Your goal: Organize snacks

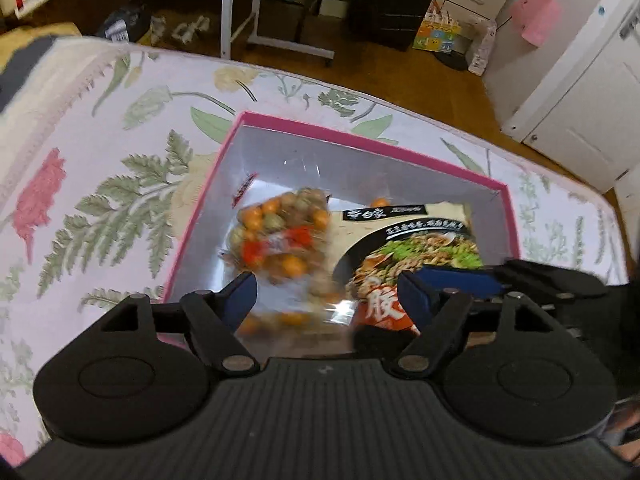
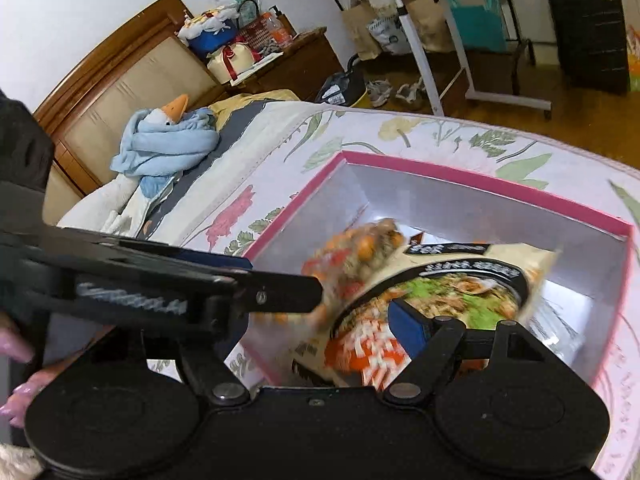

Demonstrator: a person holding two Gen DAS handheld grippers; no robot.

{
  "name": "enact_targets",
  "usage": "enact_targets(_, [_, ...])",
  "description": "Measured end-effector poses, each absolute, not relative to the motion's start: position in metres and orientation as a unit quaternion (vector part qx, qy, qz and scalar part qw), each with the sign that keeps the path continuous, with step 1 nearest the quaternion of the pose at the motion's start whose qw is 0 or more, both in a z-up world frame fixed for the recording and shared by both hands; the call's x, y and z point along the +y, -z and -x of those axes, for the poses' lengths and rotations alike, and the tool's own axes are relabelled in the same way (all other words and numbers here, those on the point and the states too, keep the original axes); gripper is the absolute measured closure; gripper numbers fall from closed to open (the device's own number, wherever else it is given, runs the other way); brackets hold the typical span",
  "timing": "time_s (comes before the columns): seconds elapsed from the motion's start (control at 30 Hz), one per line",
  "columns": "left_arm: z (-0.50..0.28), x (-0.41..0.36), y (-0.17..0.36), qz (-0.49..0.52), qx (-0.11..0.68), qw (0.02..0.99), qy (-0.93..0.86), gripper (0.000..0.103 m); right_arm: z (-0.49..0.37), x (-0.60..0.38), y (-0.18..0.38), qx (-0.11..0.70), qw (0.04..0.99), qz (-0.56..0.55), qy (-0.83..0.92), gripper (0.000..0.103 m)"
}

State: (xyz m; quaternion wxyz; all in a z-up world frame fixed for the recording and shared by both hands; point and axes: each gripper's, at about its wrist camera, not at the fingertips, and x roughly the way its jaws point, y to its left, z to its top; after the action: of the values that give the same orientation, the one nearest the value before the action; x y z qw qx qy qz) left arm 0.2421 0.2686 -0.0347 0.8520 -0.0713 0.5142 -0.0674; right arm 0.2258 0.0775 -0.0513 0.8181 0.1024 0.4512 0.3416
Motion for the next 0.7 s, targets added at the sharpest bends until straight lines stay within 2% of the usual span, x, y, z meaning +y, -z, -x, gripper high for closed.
enact_targets(0.37, [-0.178, 0.250, 0.014, 0.053, 0.484, 0.867, 0.107, 0.026, -0.152, 0.016, 0.015, 0.396, 0.871, -0.080, -0.279, 0.021])
enact_targets(0.7, [-0.128, 0.201, -0.037, 0.020, 0.453, 0.875, 0.168, 0.026, -0.093, -0.032, -0.033, 0.357, 0.911, -0.059, -0.200, 0.021])
